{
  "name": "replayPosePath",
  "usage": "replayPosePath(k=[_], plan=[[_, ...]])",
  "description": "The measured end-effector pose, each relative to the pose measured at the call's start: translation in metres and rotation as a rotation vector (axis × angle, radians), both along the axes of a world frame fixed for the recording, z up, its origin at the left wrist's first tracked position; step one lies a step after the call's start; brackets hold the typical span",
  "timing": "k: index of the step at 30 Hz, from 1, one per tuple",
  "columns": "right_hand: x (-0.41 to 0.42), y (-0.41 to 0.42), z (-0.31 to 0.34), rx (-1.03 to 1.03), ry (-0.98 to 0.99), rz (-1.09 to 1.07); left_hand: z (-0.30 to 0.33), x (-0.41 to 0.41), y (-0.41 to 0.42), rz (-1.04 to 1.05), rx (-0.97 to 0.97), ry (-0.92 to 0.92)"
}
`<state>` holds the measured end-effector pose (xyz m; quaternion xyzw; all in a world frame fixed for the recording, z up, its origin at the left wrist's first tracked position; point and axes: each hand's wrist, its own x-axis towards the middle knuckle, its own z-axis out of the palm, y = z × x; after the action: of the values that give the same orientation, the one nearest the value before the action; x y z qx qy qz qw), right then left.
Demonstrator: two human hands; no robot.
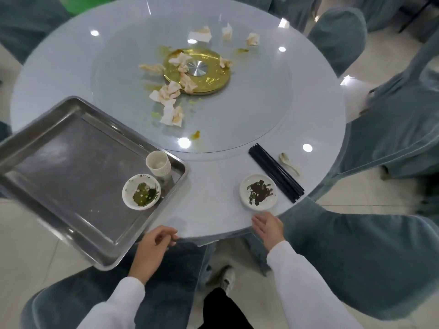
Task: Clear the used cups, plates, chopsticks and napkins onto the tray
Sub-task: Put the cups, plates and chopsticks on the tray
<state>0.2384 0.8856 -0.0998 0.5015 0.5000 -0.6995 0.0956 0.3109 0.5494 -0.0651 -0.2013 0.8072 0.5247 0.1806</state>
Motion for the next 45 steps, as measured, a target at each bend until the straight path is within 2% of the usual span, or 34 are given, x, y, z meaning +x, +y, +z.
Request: replayPosePath(k=[4, 10, 20, 24, 29, 35, 40, 45], plan=[[-0.017, 0.004, -0.002, -0.001, -0.013, -0.027, -0.002, -0.005, 0.008, 0.028, 0.024, -0.017], [-0.023, -0.002, -0.005, 0.128, -0.025, -0.069, 0.004, -0.013, 0.009, 0.019, 0.064, 0.004], [0.031, -0.038, -0.002, 0.239, -0.026, -0.061, 0.009, 0.012, -0.008, -0.052, 0.164, -0.014], [0.06, -0.063, 0.006, 0.304, 0.0, 0.037, 0.009, 0.014, -0.01, -0.108, 0.211, -0.02], [0.085, -0.108, 0.014, 0.341, 0.075, 0.208, 0.011, 0.014, -0.026, -0.082, 0.219, 0.017], [0.097, -0.175, 0.03, 0.346, 0.175, 0.436, 0.014, 0.015, -0.066, 0.0, 0.19, 0.055], [0.103, -0.232, 0.039, 0.309, 0.257, 0.63, 0.017, 0.018, -0.103, 0.125, 0.29, 0.031], [0.103, -0.278, 0.042, 0.298, 0.27, 0.699, 0.012, 0.022, -0.151, 0.242, 0.19, 0.027]])
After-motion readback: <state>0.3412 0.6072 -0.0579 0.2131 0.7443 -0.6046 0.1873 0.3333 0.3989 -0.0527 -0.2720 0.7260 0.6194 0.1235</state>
